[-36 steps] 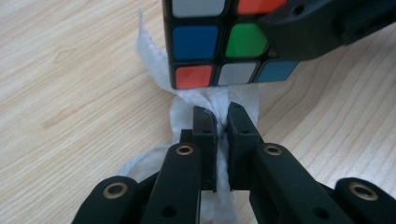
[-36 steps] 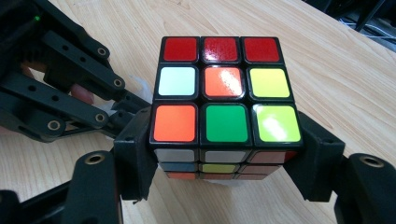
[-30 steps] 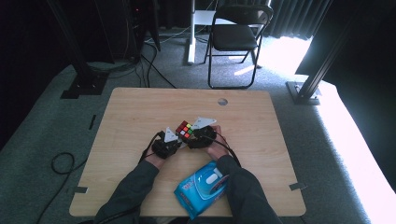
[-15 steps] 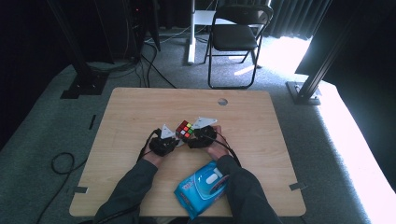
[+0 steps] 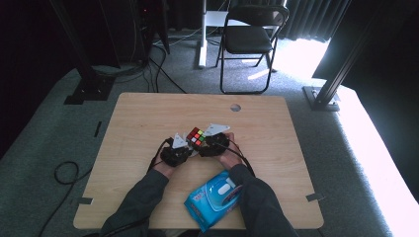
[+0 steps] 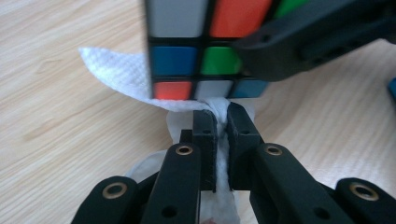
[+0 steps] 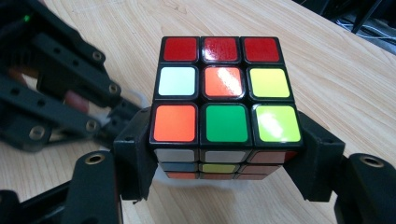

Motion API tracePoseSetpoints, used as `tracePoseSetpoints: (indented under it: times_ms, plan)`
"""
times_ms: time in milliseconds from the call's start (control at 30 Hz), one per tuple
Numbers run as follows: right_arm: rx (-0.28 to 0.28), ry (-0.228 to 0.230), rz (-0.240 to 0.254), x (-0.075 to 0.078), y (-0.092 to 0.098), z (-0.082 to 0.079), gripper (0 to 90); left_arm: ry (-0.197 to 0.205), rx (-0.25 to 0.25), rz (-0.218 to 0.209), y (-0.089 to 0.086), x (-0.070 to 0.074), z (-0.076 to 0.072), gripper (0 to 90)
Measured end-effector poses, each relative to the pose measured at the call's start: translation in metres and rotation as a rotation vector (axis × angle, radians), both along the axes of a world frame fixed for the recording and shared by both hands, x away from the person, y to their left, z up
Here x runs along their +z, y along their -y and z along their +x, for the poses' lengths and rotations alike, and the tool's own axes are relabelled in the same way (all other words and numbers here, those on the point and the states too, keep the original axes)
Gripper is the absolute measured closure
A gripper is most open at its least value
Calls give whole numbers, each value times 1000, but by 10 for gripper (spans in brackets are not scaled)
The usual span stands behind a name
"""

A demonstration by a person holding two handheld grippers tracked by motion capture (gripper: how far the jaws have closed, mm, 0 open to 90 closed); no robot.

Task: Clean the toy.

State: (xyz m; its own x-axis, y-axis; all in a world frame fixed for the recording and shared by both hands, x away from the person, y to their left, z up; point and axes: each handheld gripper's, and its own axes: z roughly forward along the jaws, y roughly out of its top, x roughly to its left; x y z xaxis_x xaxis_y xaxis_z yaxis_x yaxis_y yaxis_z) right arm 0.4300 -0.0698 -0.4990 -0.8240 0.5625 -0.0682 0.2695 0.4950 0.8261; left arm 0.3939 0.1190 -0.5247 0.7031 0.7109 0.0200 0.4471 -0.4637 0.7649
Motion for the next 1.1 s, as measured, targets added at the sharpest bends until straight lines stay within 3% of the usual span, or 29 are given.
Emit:
tracePoseSetpoints:
  times_ms: [300, 467, 733, 1100]
  plan:
    - [-1, -4, 3, 0, 0, 0, 342, 3, -104, -2, 12, 0, -10, 844]
    - [1, -4, 4, 0, 0, 0, 342, 29, -120, -13, 14, 8, -12, 844]
    - [-9, -10, 0, 0, 0, 1, 342, 34, -45, 4, -4, 11, -9, 844]
    - [-12, -27, -11, -2, -1, 2, 342, 24, 115, 4, -42, 6, 0, 845]
